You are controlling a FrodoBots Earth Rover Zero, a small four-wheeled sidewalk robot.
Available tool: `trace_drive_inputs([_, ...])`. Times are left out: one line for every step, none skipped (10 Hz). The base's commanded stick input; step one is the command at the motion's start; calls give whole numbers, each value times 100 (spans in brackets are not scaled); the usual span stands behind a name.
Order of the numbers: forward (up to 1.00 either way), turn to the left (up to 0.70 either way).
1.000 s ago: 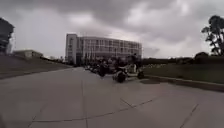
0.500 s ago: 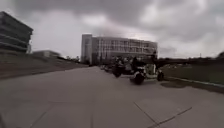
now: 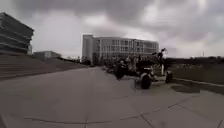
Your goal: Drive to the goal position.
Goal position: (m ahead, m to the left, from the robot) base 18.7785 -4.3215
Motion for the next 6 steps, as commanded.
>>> trace_drive_inputs([100, 40])
trace_drive_inputs([100, 40])
trace_drive_inputs([100, 40])
trace_drive_inputs([100, 40])
trace_drive_inputs([100, 3])
trace_drive_inputs([100, 1])
